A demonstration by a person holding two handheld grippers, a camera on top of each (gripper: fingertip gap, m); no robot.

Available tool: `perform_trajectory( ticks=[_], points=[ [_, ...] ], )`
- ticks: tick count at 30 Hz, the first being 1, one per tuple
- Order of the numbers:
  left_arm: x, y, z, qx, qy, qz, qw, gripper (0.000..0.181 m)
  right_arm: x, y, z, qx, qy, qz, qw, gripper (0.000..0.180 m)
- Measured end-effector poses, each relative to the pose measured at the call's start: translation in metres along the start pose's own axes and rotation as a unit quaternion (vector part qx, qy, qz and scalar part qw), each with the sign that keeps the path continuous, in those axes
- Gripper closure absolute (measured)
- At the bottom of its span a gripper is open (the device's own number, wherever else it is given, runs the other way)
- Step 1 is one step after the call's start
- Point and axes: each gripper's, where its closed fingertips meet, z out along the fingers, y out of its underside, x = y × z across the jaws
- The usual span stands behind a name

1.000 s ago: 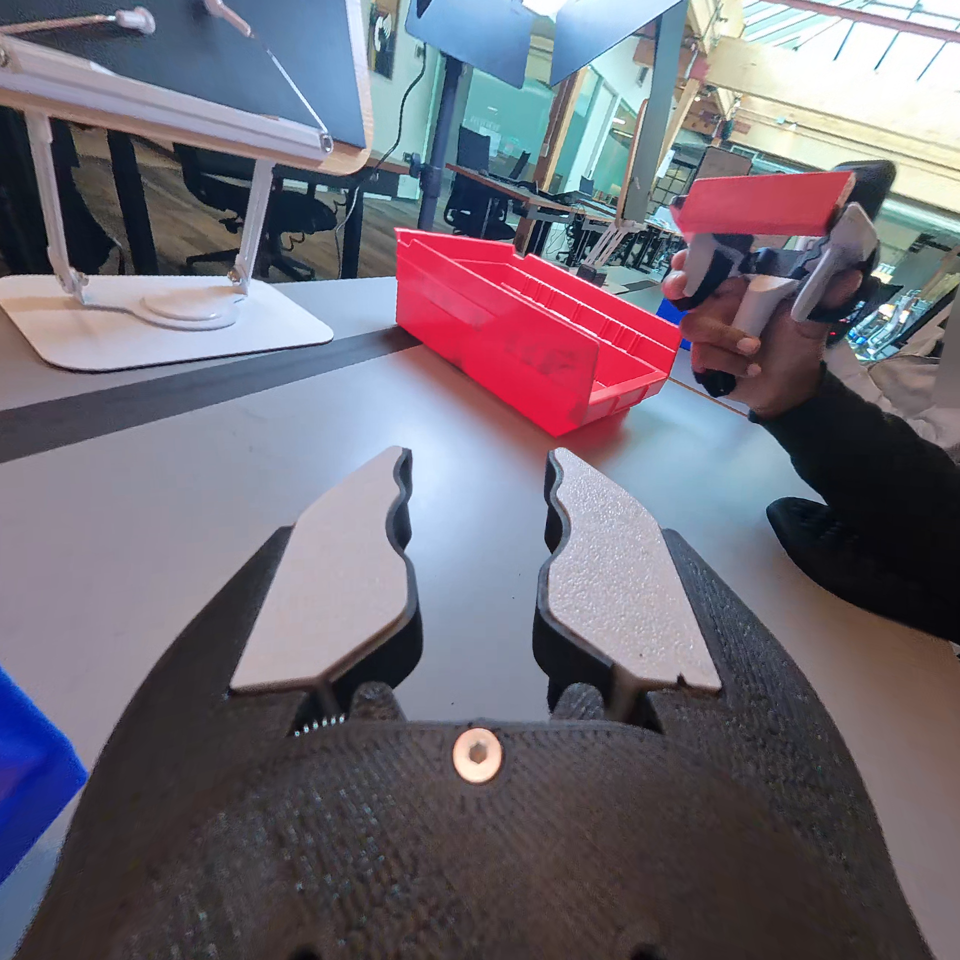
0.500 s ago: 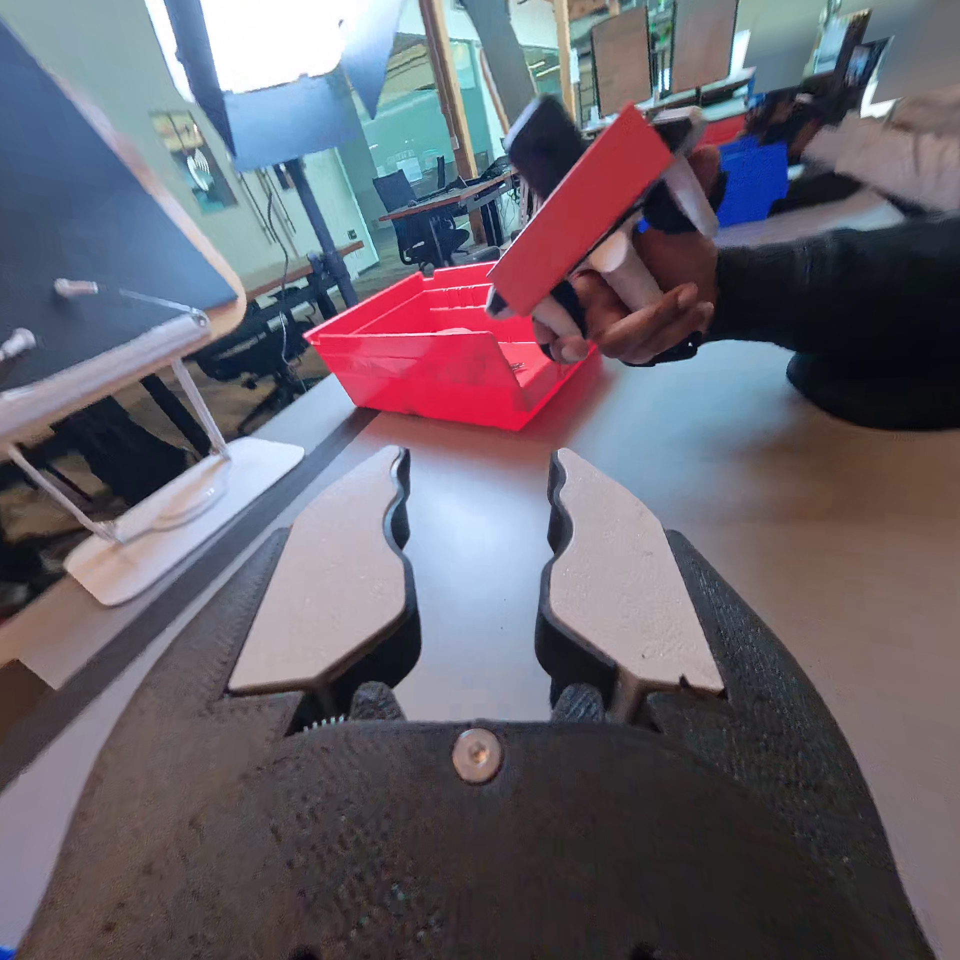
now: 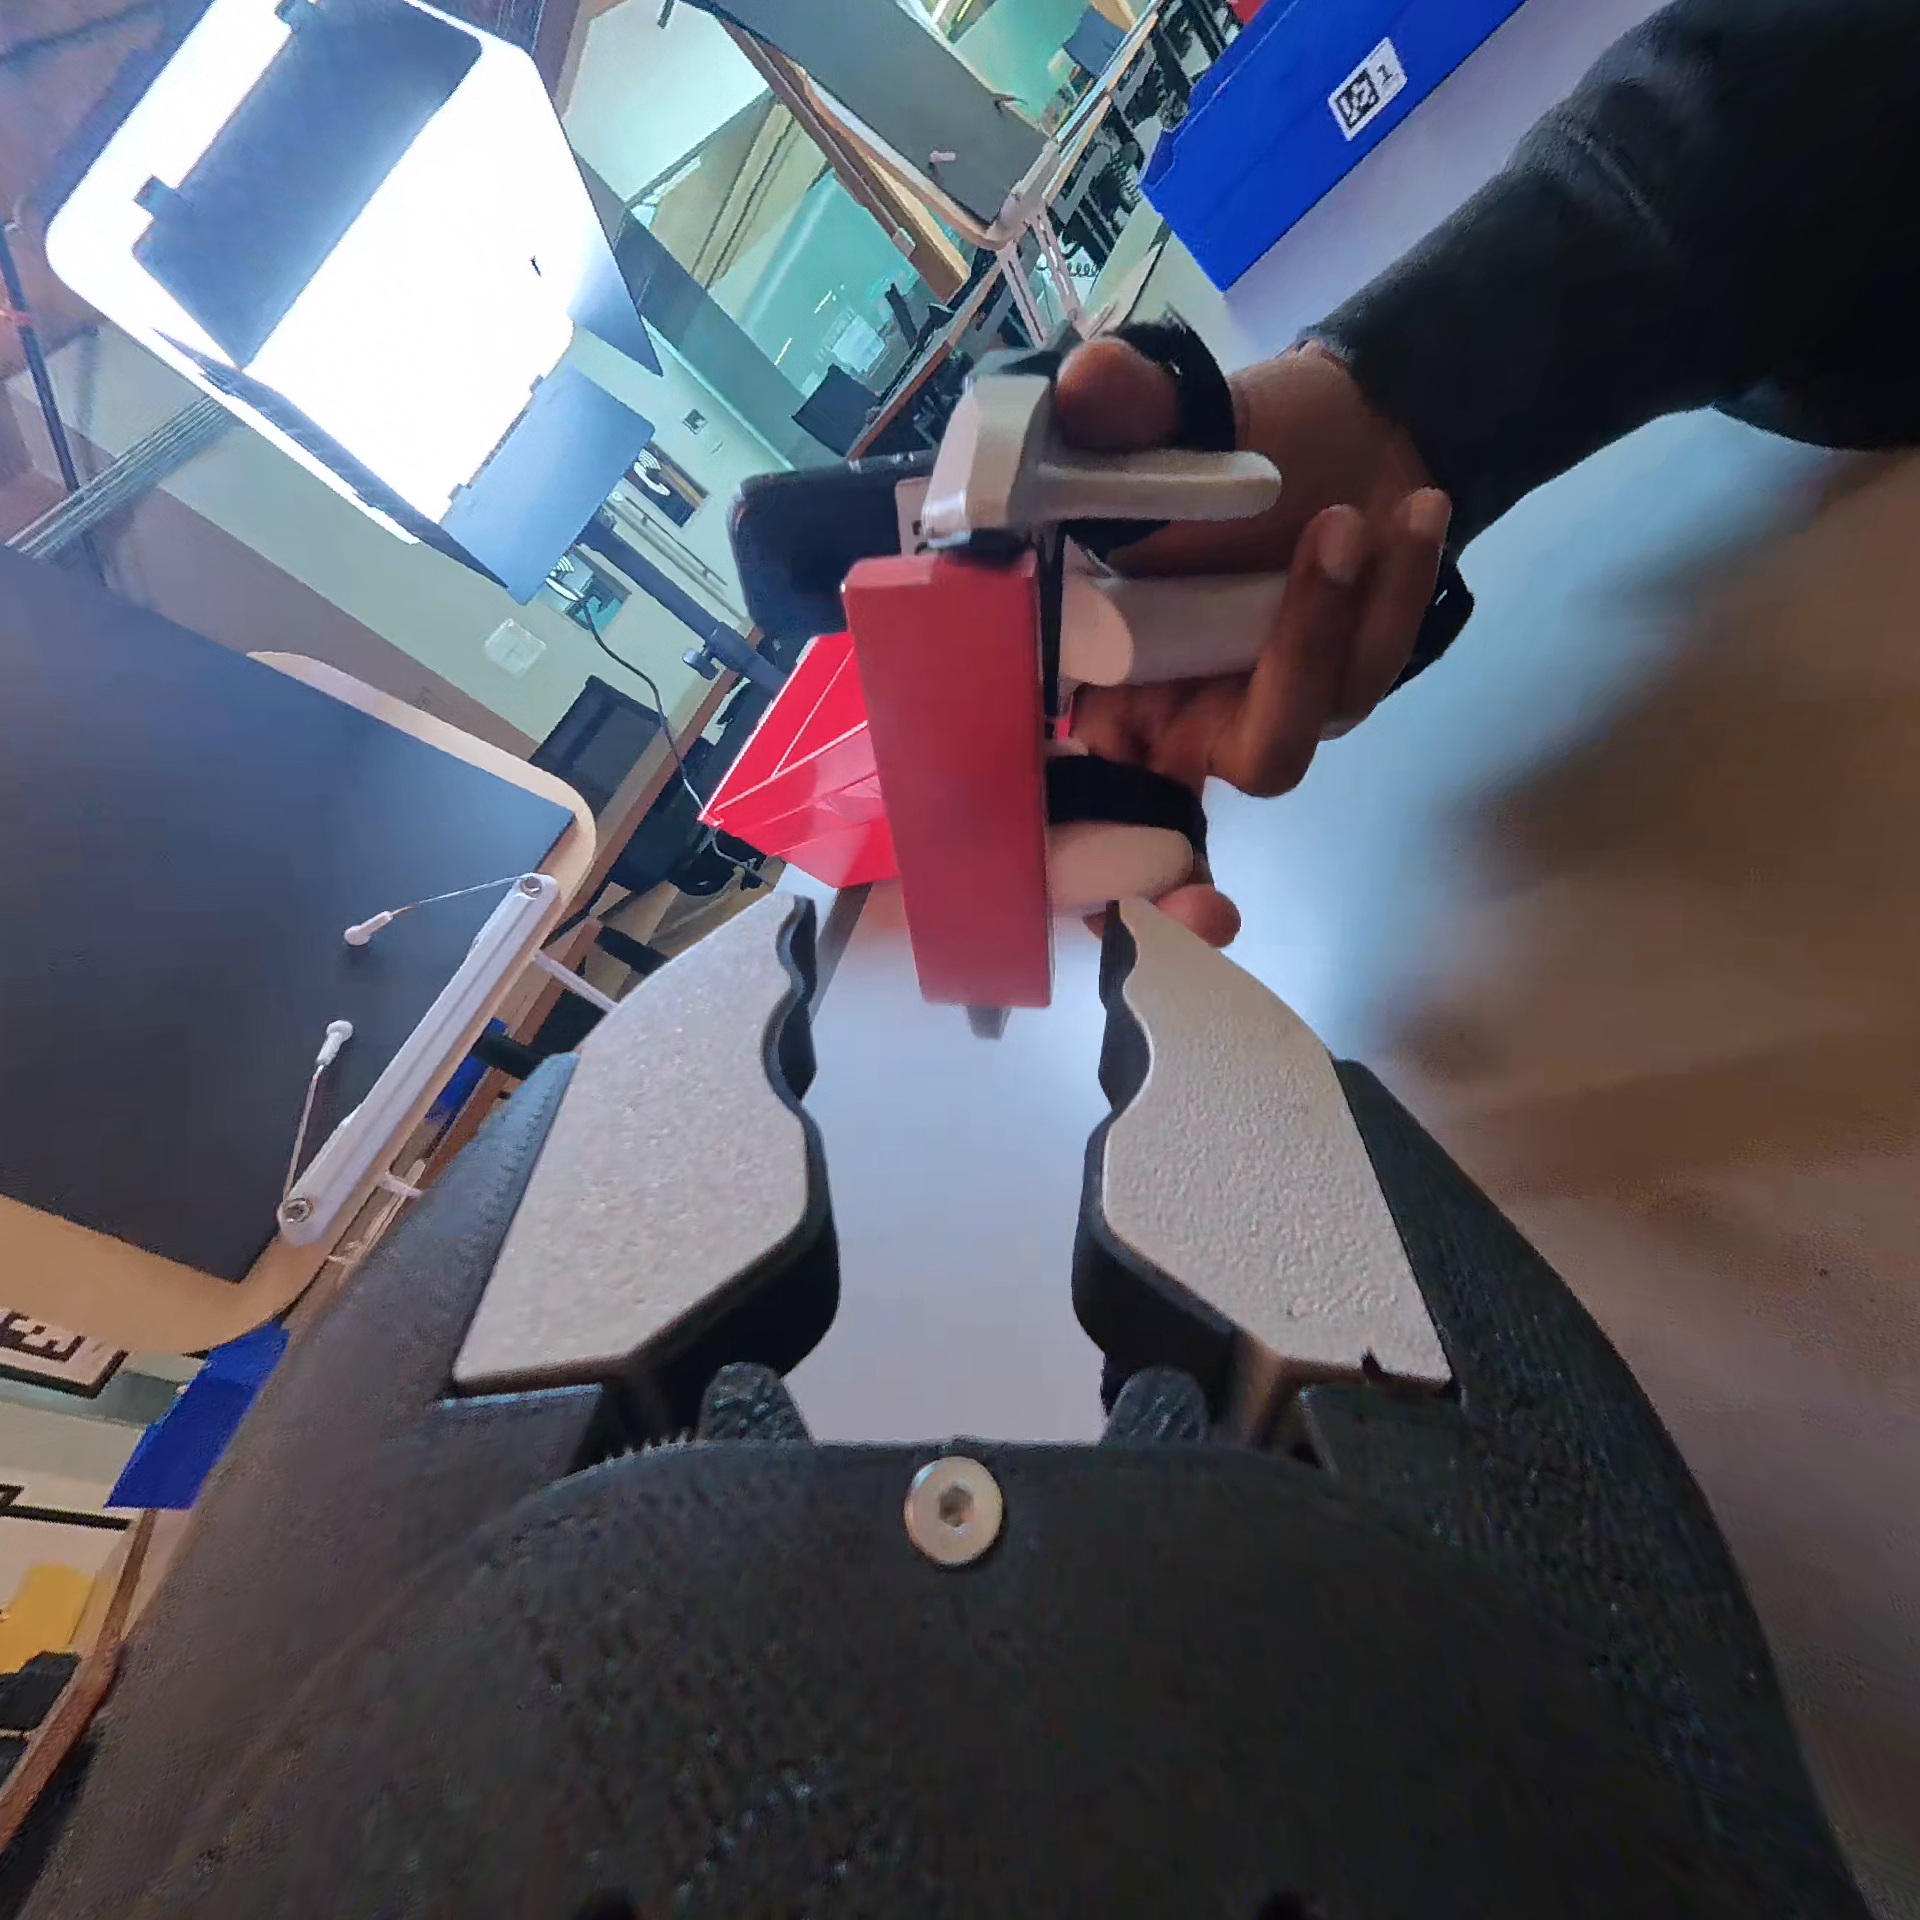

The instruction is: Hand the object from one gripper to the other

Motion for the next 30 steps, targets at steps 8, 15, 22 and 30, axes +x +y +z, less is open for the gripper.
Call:
perform_trajectory(
  ticks=[8,15,22,30],
  points=[
    [0.011,-0.010,0.001,0.011,0.027,-0.012,0.999,0.147,-0.004,0.017,0.023,-0.035,-0.020,0.000,0.999,0.073],
    [0.003,-0.010,0.000,0.007,0.029,-0.065,0.997,0.148,-0.003,0.007,0.018,-0.018,0.026,-0.091,0.995,0.076],
    [-0.039,0.006,-0.014,0.046,0.024,-0.274,0.960,0.148,0.001,-0.028,-0.015,0.020,0.183,-0.255,0.949,0.081],
    [-0.071,0.034,-0.024,0.081,0.054,-0.523,0.847,0.148,-0.001,-0.047,-0.034,0.015,0.343,-0.465,0.816,0.096]
  ],
)
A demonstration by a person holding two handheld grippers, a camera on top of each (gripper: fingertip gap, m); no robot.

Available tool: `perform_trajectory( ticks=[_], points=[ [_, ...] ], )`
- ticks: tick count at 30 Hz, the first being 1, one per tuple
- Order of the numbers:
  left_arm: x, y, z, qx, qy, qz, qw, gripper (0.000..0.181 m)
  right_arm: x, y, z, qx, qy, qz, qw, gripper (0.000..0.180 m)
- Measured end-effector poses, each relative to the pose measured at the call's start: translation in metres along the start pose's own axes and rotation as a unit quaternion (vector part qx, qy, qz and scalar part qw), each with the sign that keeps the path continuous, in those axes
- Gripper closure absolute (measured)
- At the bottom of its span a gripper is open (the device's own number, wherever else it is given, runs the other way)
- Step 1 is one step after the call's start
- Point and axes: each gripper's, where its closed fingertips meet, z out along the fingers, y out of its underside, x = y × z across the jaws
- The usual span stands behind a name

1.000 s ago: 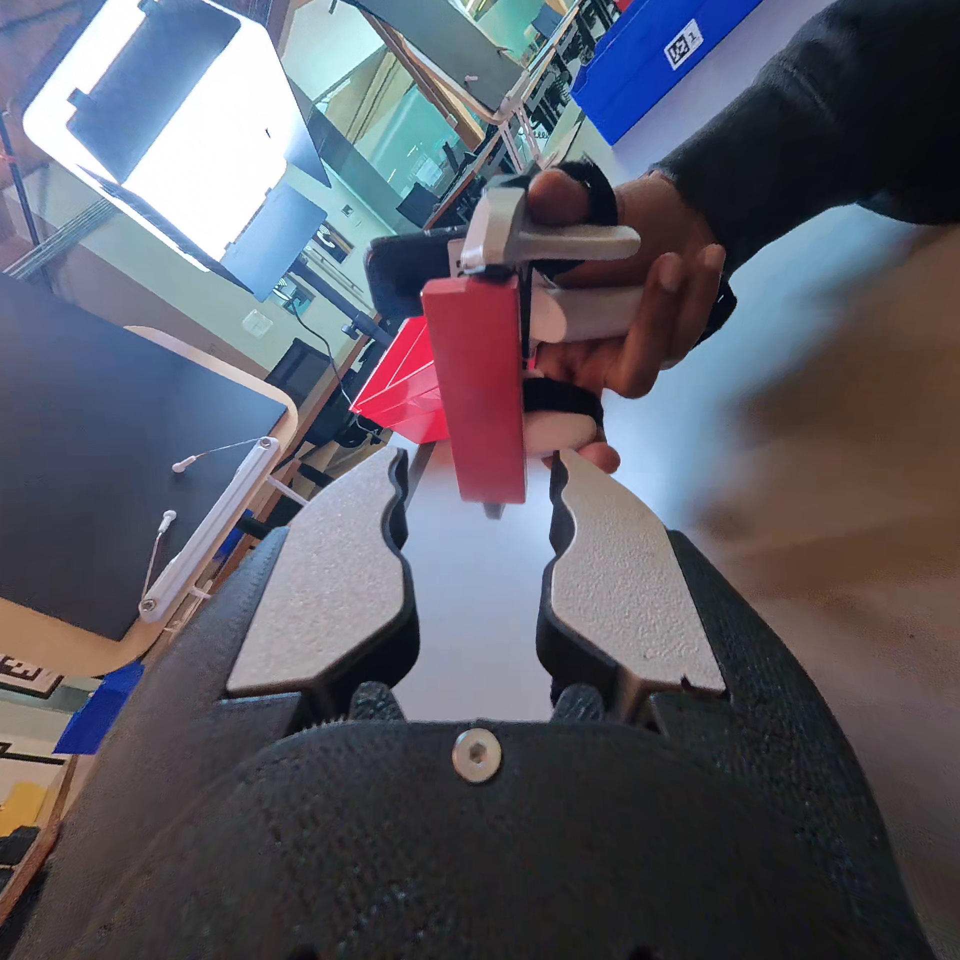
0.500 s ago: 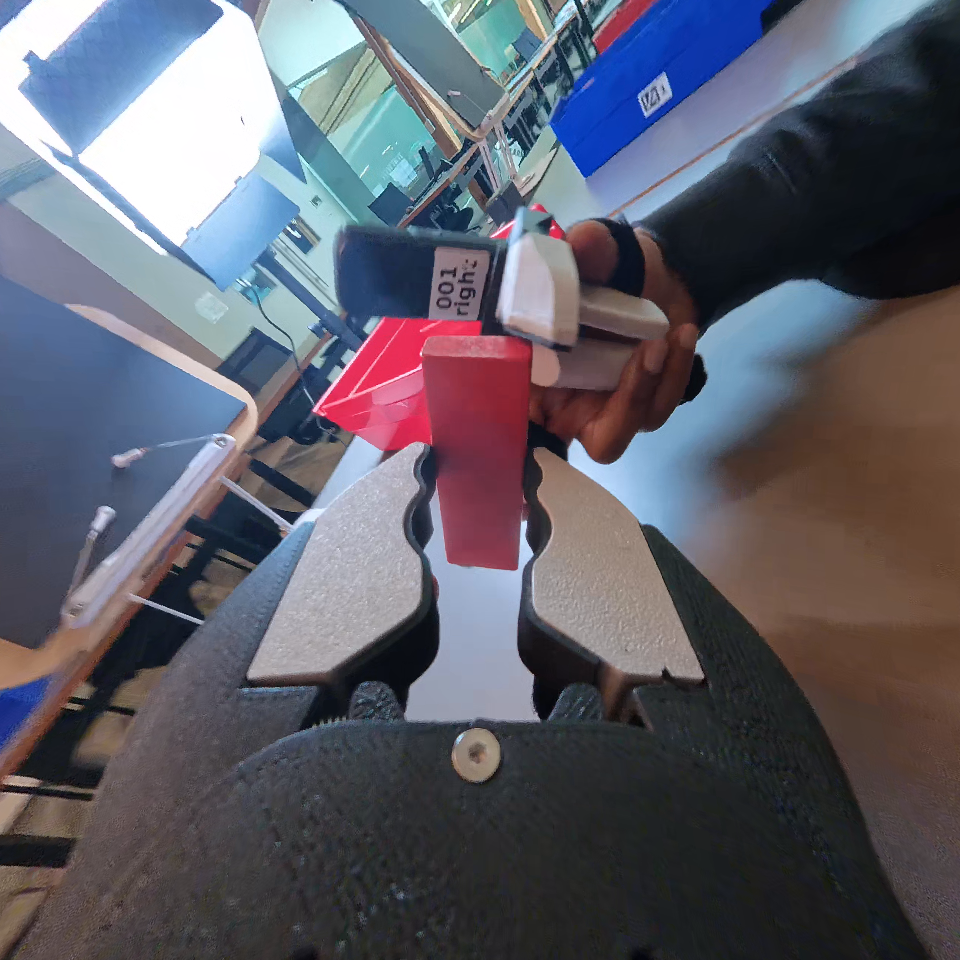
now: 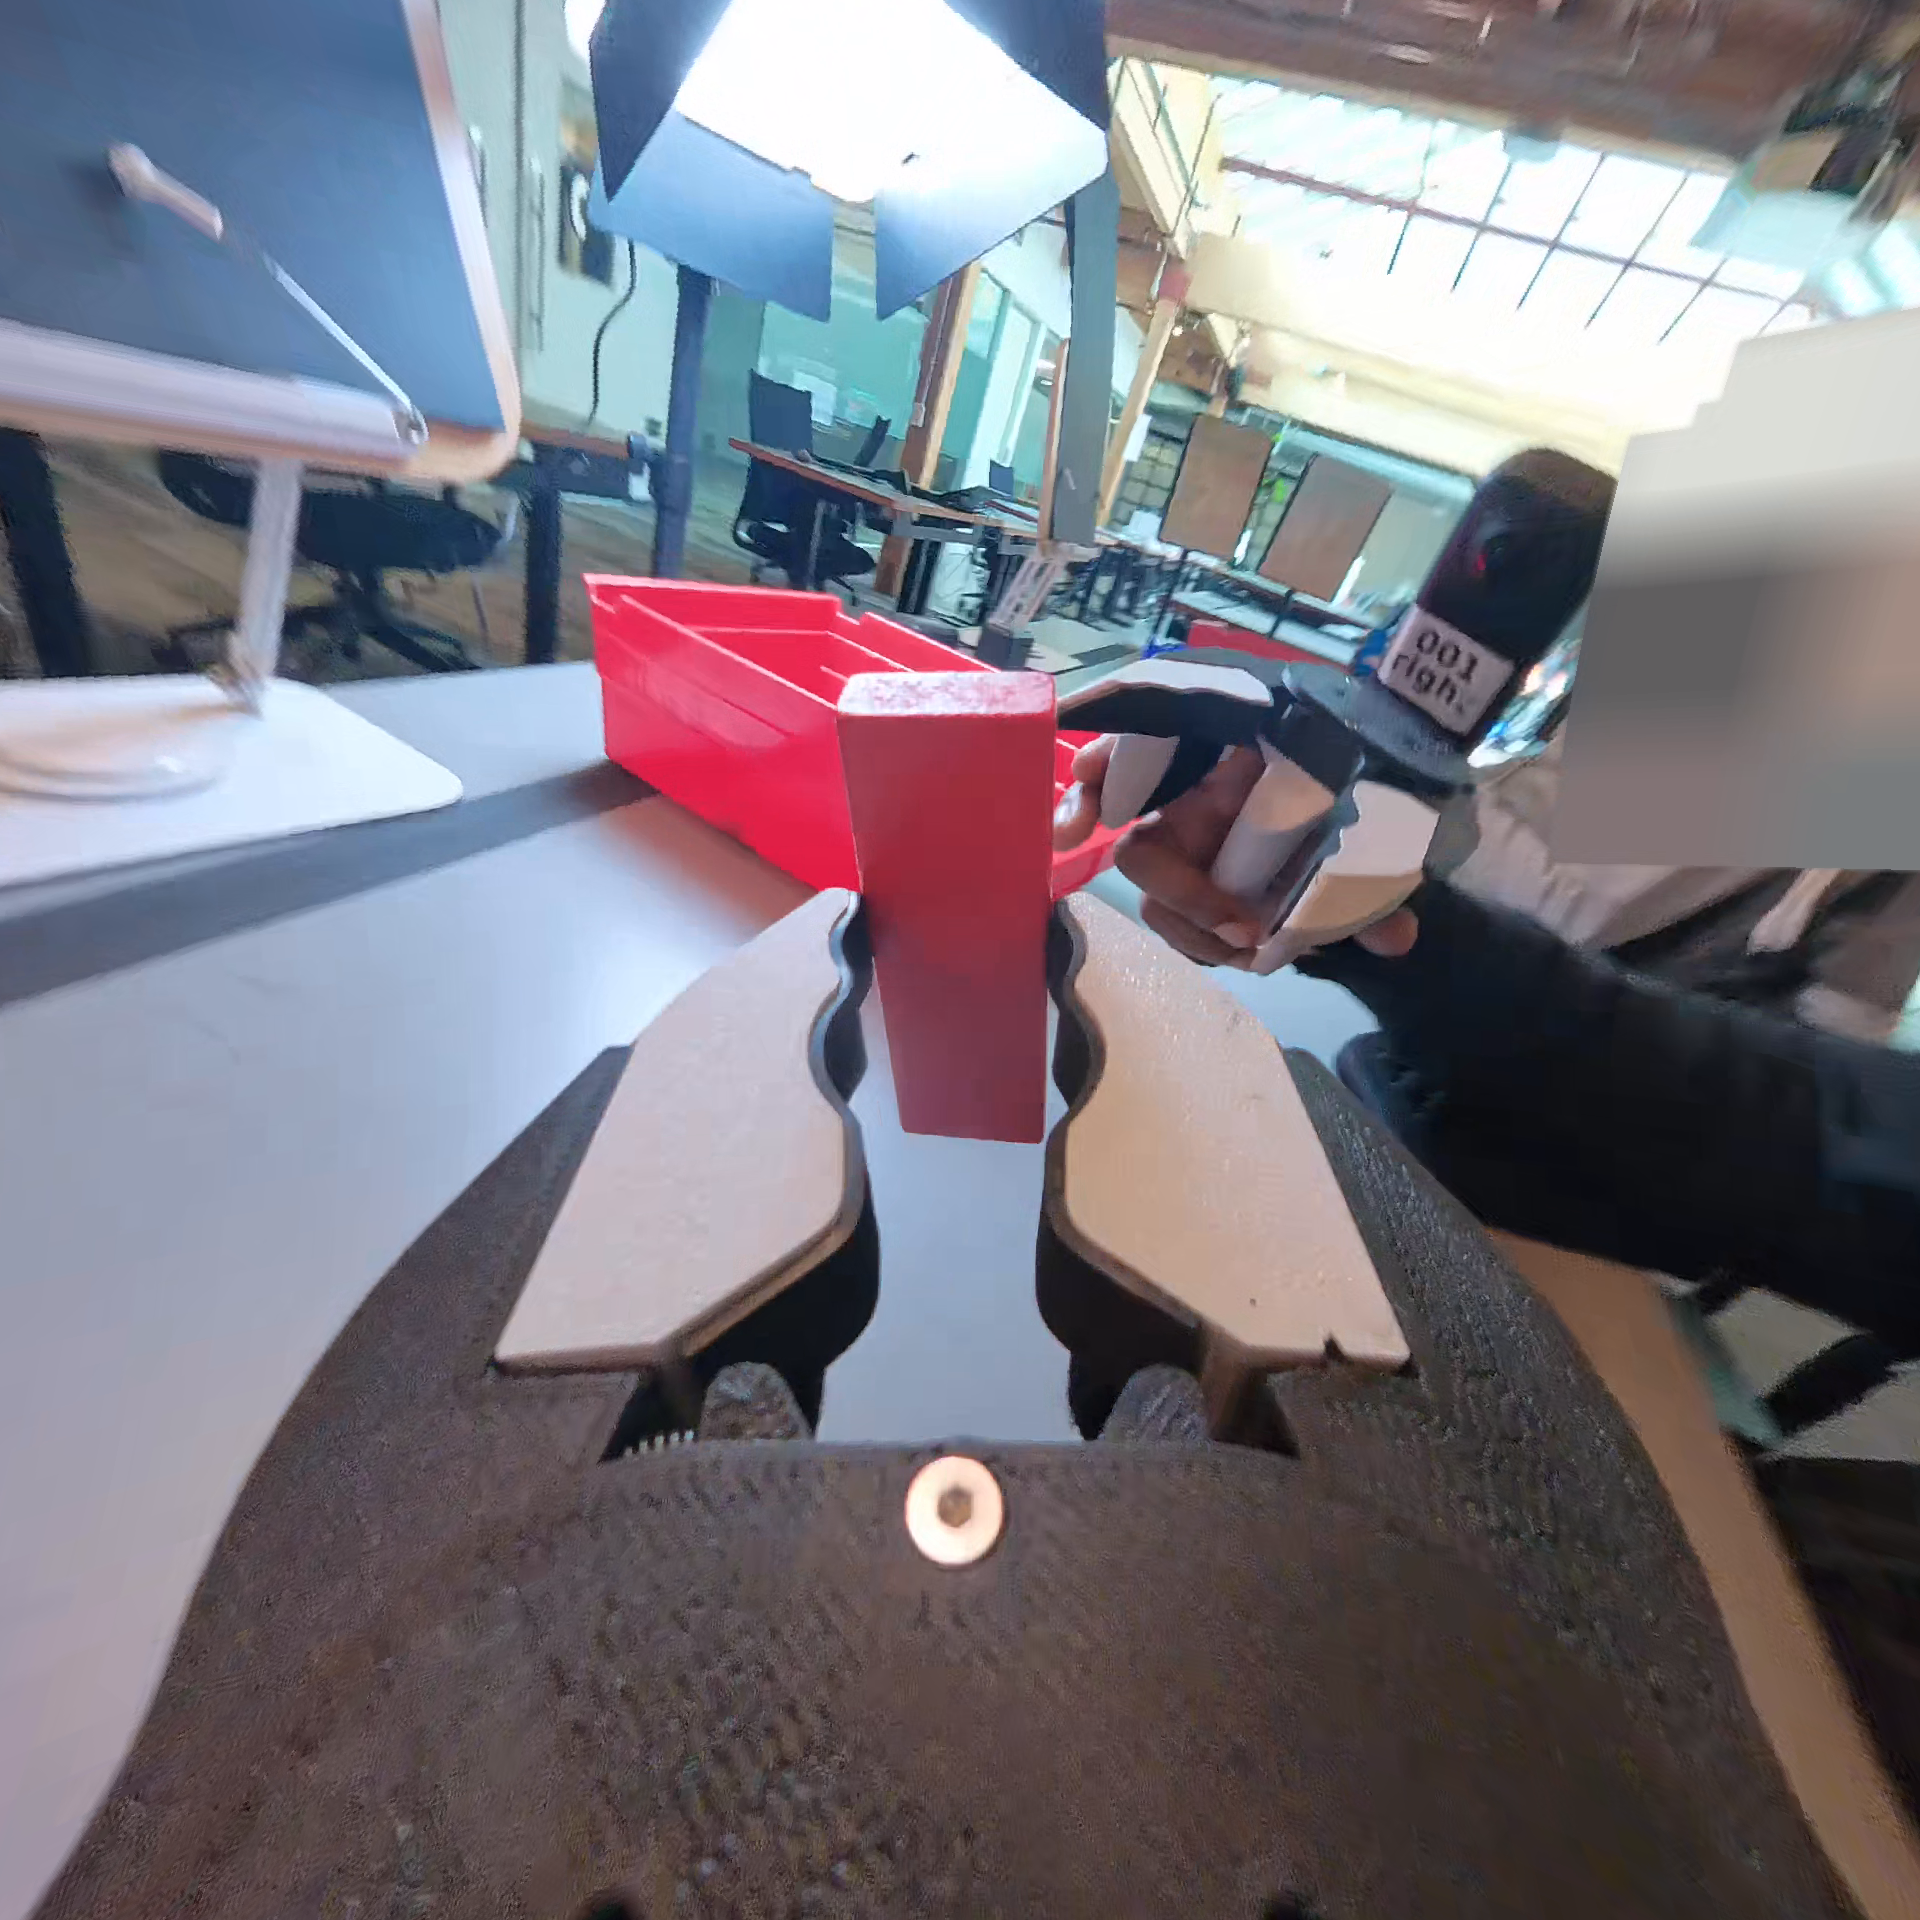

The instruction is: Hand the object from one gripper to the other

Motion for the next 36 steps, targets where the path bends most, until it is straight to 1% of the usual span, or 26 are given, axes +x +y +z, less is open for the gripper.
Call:
perform_trajectory(
  ticks=[3,6,10,13,17,22,25,27,30,32,34,35,36],
  points=[
    [-0.005,0.005,-0.001,-0.012,0.025,-0.081,0.996,0.148,-0.009,-0.002,0.005,-0.010,0.013,-0.065,0.998,0.096],
    [-0.002,0.010,0.000,-0.021,0.057,-0.142,0.988,0.148,-0.020,0.002,0.012,-0.031,0.018,-0.129,0.991,0.095],
    [0.013,0.025,0.004,-0.072,0.126,-0.216,0.966,0.148,-0.035,0.007,0.022,-0.043,0.019,-0.194,0.980,0.086],
    [0.027,0.036,0.007,-0.107,0.166,-0.247,0.949,0.148,-0.047,0.009,0.029,-0.046,0.012,-0.234,0.971,0.080],
    [0.040,0.044,0.010,-0.131,0.189,-0.251,0.940,0.148,-0.060,0.015,0.036,-0.057,-0.004,-0.276,0.959,0.075],
    [0.061,0.055,0.012,-0.170,0.222,-0.243,0.929,0.148,-0.067,0.025,0.041,-0.074,-0.020,-0.290,0.954,0.069],
    [0.072,0.061,0.012,-0.196,0.240,-0.235,0.921,0.148,-0.073,0.030,0.044,-0.084,-0.037,-0.293,0.952,0.070],
    [0.077,0.065,0.013,-0.204,0.245,-0.235,0.918,0.148,-0.077,0.033,0.046,-0.091,-0.036,-0.310,0.946,0.070],
    [0.077,0.067,0.012,-0.206,0.249,-0.235,0.917,0.148,-0.078,0.035,0.046,-0.101,-0.034,-0.308,0.945,0.070],
    [0.077,0.066,0.012,-0.199,0.250,-0.232,0.919,0.148,-0.077,0.035,0.048,-0.106,-0.031,-0.307,0.945,0.070],
    [0.076,0.062,0.014,-0.183,0.245,-0.221,0.926,0.147,-0.075,0.032,0.046,-0.100,-0.031,-0.282,0.954,0.069],
    [0.074,0.059,0.014,-0.173,0.238,-0.210,0.932,0.144,-0.071,0.031,0.045,-0.096,-0.027,-0.269,0.958,0.069],
    [0.071,0.055,0.014,-0.160,0.228,-0.197,0.940,0.137,-0.067,0.028,0.042,-0.087,-0.024,-0.252,0.964,0.069]
  ],
)
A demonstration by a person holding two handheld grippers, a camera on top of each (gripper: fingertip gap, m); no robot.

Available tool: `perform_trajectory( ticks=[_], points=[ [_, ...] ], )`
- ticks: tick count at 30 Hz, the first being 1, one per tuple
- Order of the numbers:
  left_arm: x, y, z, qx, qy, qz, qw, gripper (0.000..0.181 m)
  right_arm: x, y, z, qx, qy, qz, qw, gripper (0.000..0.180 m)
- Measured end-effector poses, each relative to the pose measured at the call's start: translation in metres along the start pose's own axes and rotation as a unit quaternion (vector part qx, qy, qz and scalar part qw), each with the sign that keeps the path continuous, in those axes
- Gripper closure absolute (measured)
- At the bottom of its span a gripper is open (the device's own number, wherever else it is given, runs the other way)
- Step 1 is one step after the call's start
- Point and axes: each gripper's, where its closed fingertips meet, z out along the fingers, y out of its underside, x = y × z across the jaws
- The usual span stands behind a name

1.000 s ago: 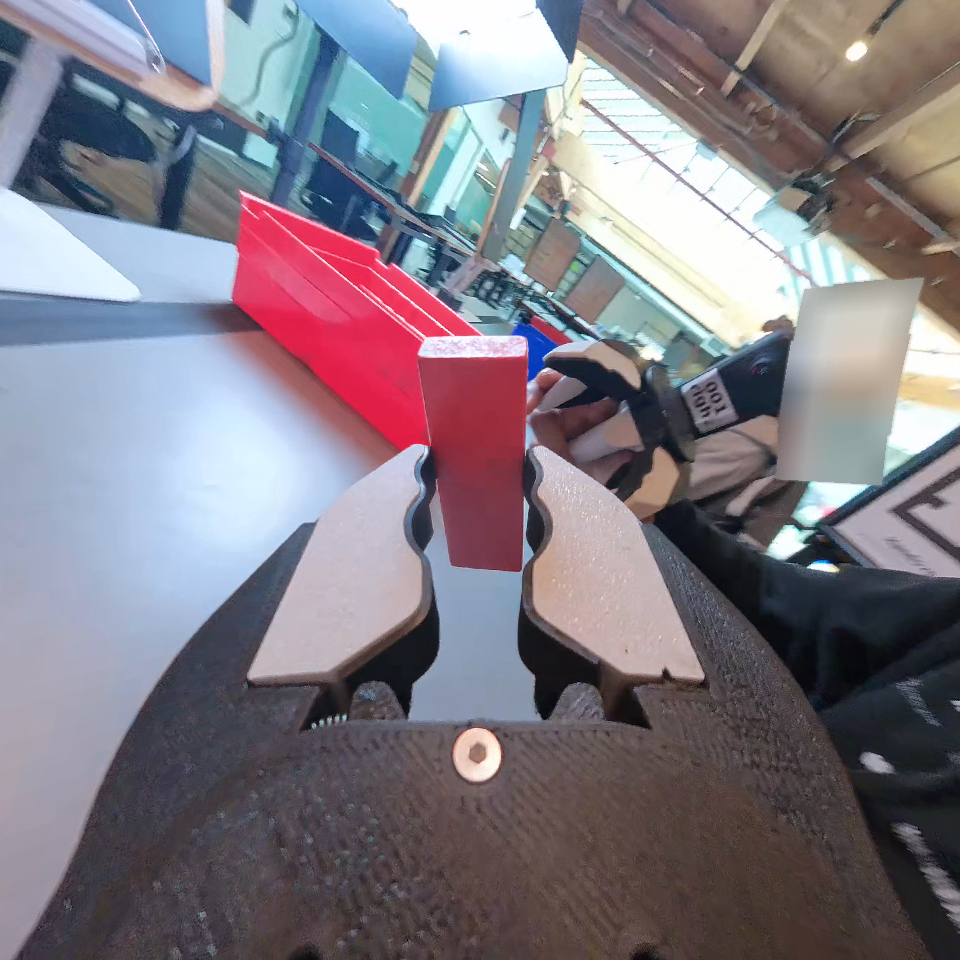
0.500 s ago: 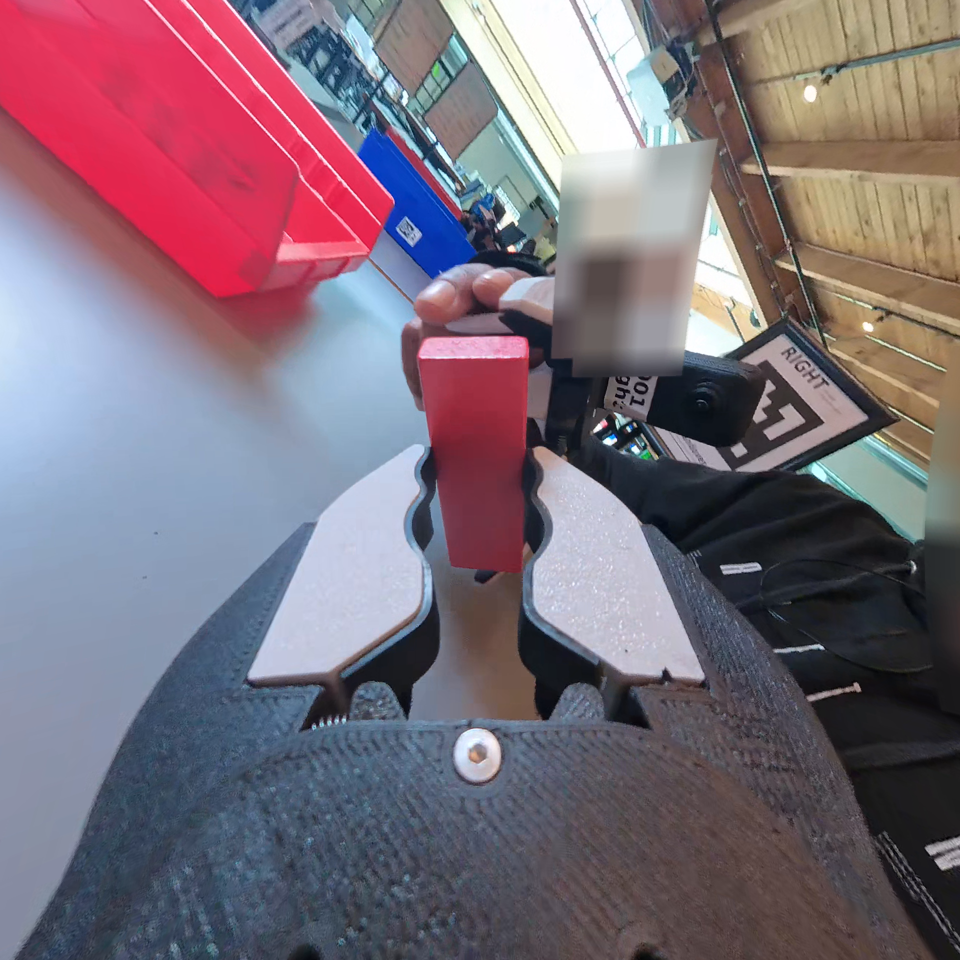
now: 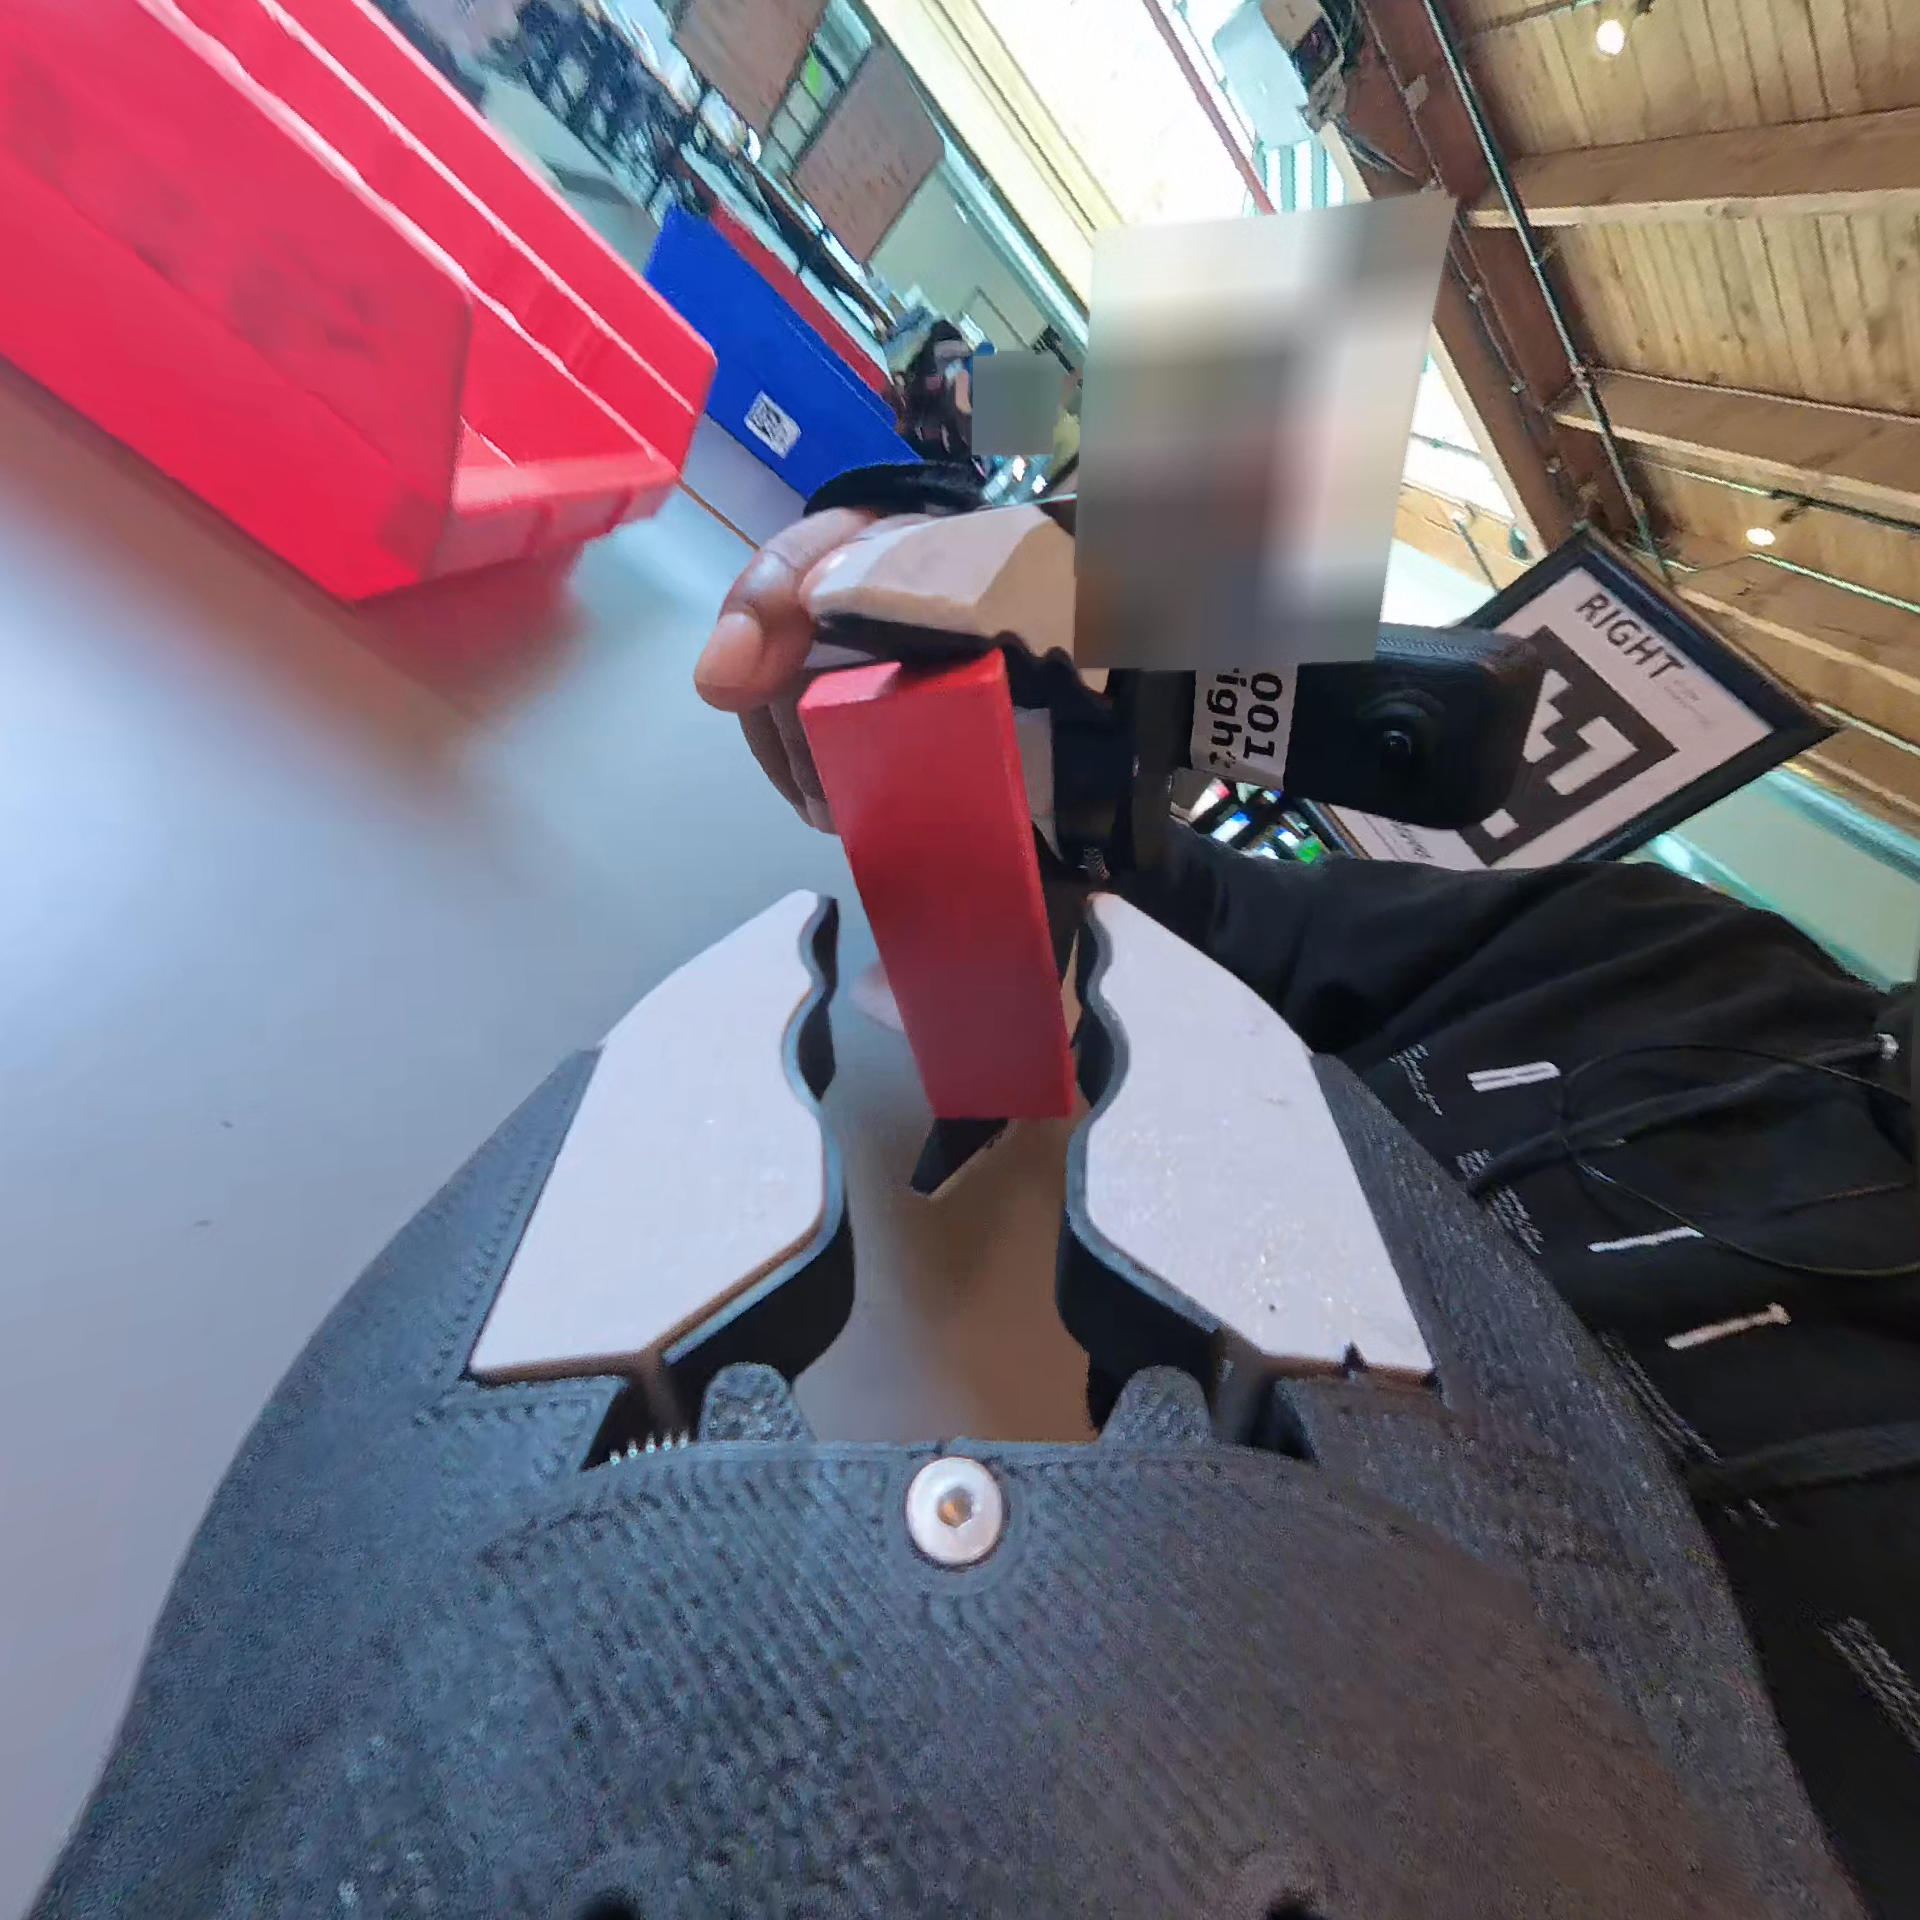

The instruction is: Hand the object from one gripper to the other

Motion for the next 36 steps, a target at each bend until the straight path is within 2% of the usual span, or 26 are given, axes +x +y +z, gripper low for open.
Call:
perform_trajectory(
  ticks=[3,7,13,18,21,25,30,36],
  points=[
    [-0.004,-0.016,-0.014,0.035,-0.047,0.054,0.997,0.128,0.021,-0.002,-0.013,0.040,0.009,0.087,0.995,0.069],
    [-0.011,-0.031,-0.031,0.063,-0.117,0.122,0.984,0.128,0.056,0.002,-0.038,0.091,0.037,0.190,0.977,0.070],
    [-0.022,-0.034,-0.033,0.046,-0.216,0.233,0.947,0.127,0.093,0.016,-0.067,0.161,0.039,0.345,0.924,0.070],
    [-0.027,-0.033,-0.029,0.025,-0.283,0.333,0.899,0.124,0.086,0.032,-0.058,0.155,-0.018,0.435,0.887,0.070],
    [-0.031,-0.030,-0.025,0.015,-0.293,0.345,0.892,0.122,0.073,0.033,-0.045,0.140,-0.057,0.467,0.871,0.070],
    [-0.031,-0.025,-0.019,0.019,-0.269,0.321,0.908,0.121,0.053,0.026,-0.030,0.134,-0.109,0.484,0.858,0.070],
    [-0.022,-0.026,-0.013,0.055,-0.196,0.233,0.951,0.109,0.029,0.022,-0.015,0.101,-0.138,0.452,0.875,0.070],
    [-0.016,-0.011,0.003,0.018,-0.162,0.228,0.960,0.085,0.003,0.014,-0.003,0.072,-0.168,0.404,0.896,0.070]
  ],
)
